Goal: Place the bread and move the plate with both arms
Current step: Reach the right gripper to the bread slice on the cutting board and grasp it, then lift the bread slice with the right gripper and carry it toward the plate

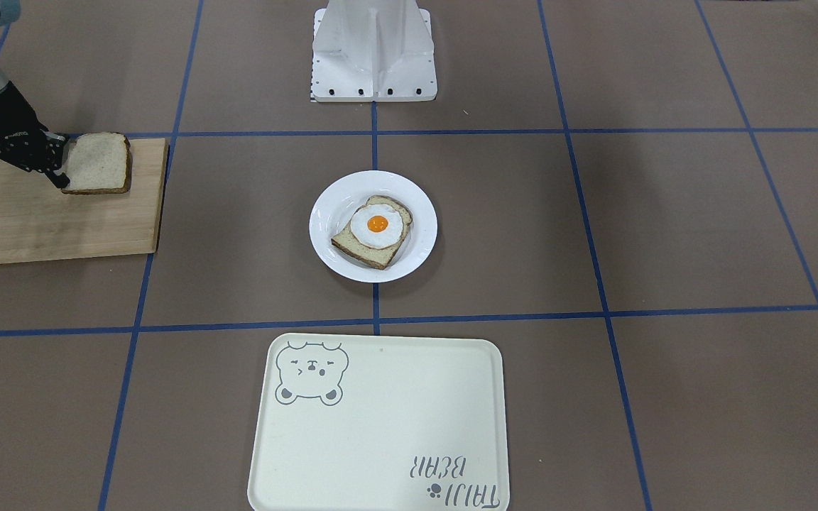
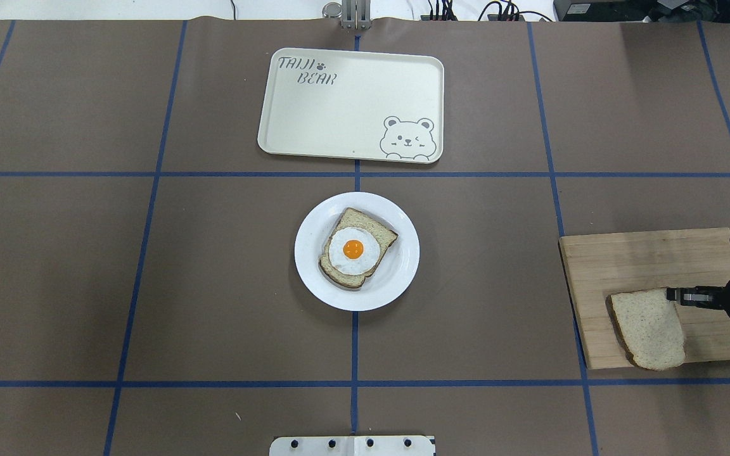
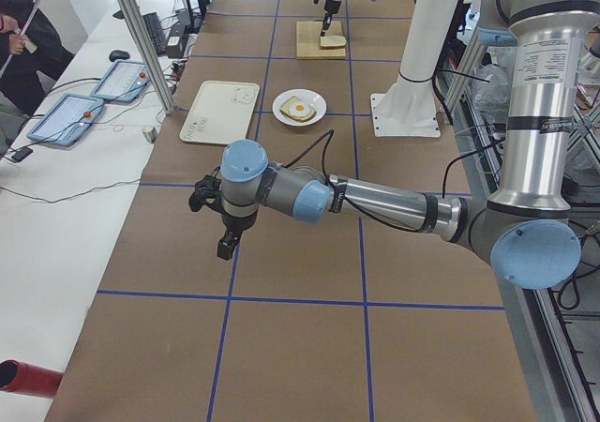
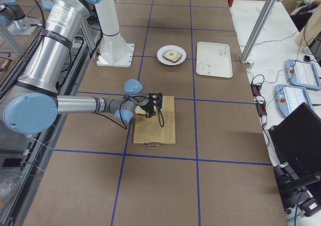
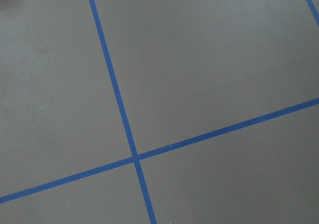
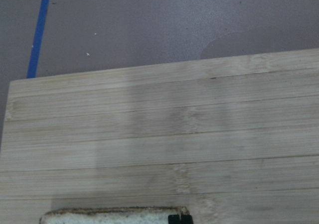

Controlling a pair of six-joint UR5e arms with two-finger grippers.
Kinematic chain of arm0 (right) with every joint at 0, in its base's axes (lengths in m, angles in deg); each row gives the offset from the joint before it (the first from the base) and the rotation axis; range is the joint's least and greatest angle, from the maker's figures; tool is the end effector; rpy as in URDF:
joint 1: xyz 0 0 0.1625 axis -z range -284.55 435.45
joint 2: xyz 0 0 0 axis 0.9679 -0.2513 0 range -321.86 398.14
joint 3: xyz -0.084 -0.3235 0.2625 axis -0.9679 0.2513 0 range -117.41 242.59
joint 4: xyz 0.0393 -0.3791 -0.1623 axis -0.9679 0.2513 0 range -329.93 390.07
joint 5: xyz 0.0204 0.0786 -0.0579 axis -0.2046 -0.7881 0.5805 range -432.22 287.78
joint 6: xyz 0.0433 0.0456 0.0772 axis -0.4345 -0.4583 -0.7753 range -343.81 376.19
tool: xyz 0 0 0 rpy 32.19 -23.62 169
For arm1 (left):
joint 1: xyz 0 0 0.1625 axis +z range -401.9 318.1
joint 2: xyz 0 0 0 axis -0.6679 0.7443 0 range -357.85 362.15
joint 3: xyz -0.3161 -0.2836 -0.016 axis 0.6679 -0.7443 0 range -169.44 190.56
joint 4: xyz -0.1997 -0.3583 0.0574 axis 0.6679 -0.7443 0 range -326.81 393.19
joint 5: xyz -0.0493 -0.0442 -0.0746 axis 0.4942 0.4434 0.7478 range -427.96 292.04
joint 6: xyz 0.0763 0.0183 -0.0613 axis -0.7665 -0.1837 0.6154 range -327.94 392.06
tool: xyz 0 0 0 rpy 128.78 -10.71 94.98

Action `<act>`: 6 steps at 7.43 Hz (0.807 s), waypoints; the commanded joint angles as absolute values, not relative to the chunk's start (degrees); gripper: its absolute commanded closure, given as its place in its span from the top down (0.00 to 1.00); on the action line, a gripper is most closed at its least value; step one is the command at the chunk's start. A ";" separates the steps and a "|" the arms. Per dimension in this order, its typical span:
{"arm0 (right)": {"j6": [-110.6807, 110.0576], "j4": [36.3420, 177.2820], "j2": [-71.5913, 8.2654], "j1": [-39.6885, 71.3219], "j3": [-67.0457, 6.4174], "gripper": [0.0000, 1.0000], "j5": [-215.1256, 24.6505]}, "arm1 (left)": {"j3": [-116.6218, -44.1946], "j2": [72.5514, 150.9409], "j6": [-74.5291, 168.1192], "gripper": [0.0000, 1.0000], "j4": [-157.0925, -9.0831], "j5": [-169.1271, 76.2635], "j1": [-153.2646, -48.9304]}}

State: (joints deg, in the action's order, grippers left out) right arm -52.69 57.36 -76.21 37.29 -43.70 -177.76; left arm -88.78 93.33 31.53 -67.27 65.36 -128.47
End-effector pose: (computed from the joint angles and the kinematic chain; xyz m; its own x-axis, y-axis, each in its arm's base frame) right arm -0.2086 -0.2994 0.5789 0.5770 0.0119 0.8166 -0.2309 0.9615 0.1492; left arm -0.0340 -0.5163 0.5477 0.7110 0.2975 -0.6372 -0.0626 0.9293 0.3640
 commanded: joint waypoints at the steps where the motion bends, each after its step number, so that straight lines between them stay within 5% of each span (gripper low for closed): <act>1: -48.78 57.05 -75.24 29.77 -44.02 0.00 -186.88 | -88.84 93.29 31.80 0.99 -67.27 65.37 -128.47; 6: -48.67 57.75 -66.12 15.44 -43.32 0.00 -207.44 | -88.93 93.56 32.15 0.99 -67.27 65.45 -128.47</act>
State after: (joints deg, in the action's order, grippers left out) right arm -48.62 57.39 -69.06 18.79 -43.37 -202.39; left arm -88.87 93.51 31.98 -67.27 65.45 -128.44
